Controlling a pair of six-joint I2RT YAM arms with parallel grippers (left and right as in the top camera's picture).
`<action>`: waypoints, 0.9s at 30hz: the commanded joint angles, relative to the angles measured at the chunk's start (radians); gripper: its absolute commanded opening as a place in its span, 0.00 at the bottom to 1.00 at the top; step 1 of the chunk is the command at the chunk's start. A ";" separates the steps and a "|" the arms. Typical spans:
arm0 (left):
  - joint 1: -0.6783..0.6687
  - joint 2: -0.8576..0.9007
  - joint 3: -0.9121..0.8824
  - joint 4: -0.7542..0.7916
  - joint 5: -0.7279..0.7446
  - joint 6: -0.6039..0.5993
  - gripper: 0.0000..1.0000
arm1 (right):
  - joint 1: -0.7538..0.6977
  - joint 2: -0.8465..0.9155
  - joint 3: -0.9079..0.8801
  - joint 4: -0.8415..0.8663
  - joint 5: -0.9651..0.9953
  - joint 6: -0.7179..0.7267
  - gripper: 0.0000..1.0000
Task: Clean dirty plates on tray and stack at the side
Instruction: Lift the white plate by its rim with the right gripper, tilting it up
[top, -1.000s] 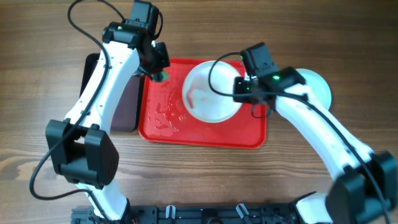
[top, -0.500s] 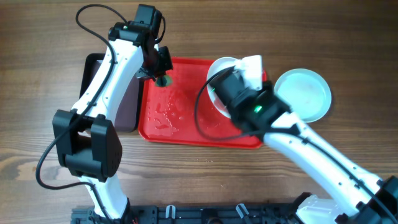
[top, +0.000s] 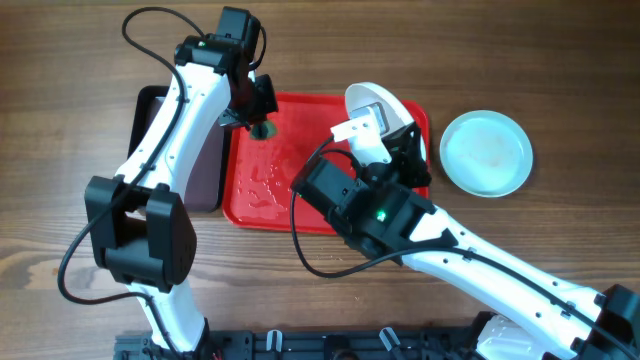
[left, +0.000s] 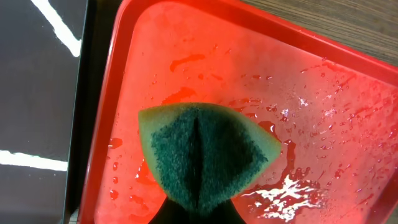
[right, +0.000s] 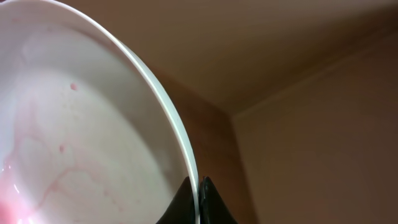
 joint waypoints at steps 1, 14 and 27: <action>0.001 0.010 -0.007 -0.001 0.016 -0.017 0.04 | 0.004 -0.023 0.000 0.006 0.087 -0.033 0.04; 0.001 0.010 -0.007 -0.001 0.016 -0.017 0.04 | 0.004 -0.023 0.001 0.024 0.087 -0.033 0.04; 0.001 0.010 -0.007 -0.001 0.016 -0.017 0.04 | 0.004 -0.022 -0.001 0.063 -0.154 -0.023 0.04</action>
